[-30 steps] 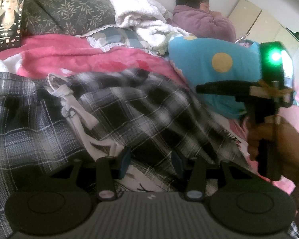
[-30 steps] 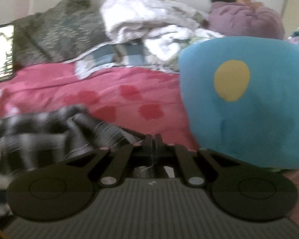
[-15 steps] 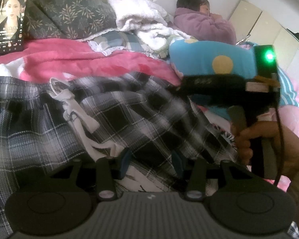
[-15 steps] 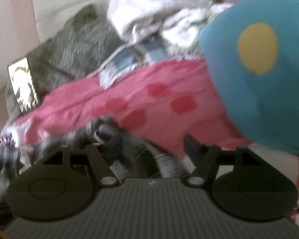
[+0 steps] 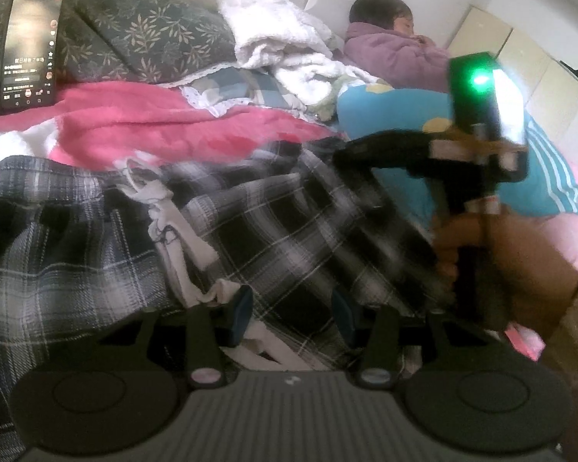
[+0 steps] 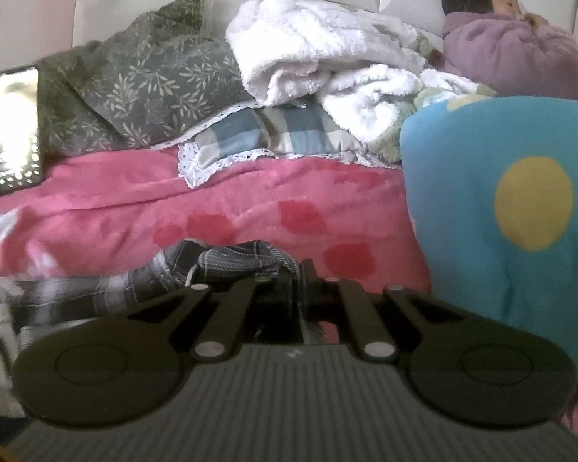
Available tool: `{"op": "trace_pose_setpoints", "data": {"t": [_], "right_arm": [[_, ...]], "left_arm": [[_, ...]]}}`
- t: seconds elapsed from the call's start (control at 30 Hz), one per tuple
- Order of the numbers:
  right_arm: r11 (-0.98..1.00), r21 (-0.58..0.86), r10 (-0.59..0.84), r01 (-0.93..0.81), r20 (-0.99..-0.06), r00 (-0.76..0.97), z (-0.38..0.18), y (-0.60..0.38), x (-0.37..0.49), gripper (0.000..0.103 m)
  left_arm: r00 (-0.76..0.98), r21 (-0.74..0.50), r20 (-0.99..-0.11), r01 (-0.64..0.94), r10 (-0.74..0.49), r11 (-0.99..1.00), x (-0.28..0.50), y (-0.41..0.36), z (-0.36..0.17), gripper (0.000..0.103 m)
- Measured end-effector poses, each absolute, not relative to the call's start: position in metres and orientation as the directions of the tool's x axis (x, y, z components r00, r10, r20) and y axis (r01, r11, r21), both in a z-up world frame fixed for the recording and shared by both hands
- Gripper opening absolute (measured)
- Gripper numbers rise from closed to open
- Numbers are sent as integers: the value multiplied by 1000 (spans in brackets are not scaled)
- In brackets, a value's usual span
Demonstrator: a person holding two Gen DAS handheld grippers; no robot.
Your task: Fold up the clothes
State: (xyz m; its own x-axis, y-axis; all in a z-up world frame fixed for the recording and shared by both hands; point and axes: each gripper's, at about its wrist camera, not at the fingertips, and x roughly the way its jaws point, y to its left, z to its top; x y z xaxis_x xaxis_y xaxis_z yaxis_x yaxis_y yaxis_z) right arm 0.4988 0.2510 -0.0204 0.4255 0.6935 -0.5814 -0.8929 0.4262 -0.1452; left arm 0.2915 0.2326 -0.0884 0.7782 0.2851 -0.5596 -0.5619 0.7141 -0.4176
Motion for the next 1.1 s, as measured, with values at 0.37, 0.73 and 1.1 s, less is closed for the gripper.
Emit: {"op": "trace_pose_setpoints", "data": {"t": [0.37,0.73,1.1], "right_arm": [[445,-115,635,-888,-659,403,-60,272,516,11],[480,-67,646,-875,-647,405,14,220,508,93],[642,-29,596,-766,-609,523,63,84,500,97]], "left_arm": [[774,-418,-564,-568,288,709,292,234,-89,46],[779,-435,-546,-578,308,690,285,234,-80,48],[803,-419,-507,-546,312,726,286,213,-66,50]]}}
